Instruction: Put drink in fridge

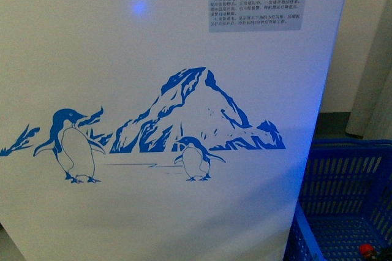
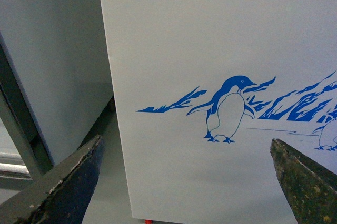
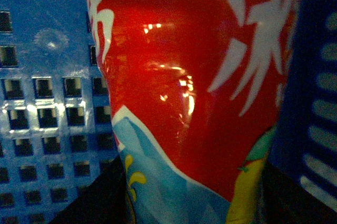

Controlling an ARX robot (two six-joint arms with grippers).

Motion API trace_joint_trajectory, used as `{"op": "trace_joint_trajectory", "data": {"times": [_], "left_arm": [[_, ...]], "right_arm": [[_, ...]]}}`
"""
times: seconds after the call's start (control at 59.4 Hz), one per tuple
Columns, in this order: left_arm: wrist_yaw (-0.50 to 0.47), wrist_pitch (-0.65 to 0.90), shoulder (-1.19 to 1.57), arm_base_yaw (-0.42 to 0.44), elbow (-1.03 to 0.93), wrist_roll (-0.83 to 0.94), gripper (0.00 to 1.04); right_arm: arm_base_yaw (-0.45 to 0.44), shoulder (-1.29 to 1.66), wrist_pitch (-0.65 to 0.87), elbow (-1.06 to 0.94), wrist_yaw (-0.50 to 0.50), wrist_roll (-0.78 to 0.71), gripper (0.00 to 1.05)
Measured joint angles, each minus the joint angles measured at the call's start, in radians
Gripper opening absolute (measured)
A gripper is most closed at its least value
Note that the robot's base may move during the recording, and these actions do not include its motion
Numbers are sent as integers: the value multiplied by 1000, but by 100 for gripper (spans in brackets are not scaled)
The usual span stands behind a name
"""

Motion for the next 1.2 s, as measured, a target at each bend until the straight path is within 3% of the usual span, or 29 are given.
{"op": "trace_joint_trajectory", "data": {"times": [0.168,0.404,0.522,0.808,0.892,1.044,1.195], "left_arm": [[0,0,0,0,0,0,97],[0,0,0,0,0,0,97],[0,0,0,0,0,0,97],[0,0,0,0,0,0,97],[0,0,0,0,0,0,97],[0,0,0,0,0,0,97],[0,0,0,0,0,0,97]], "right_arm": [[5,-180,62,-167,-32,63,40],[24,-600,129,-367,-85,158,40],[38,-947,126,-513,-88,219,40],[114,-1826,7,-881,-92,371,40],[137,-1971,-24,-933,-64,373,40],[180,-2379,-220,-985,5,402,39],[243,-2580,-323,-989,52,404,39]]}}
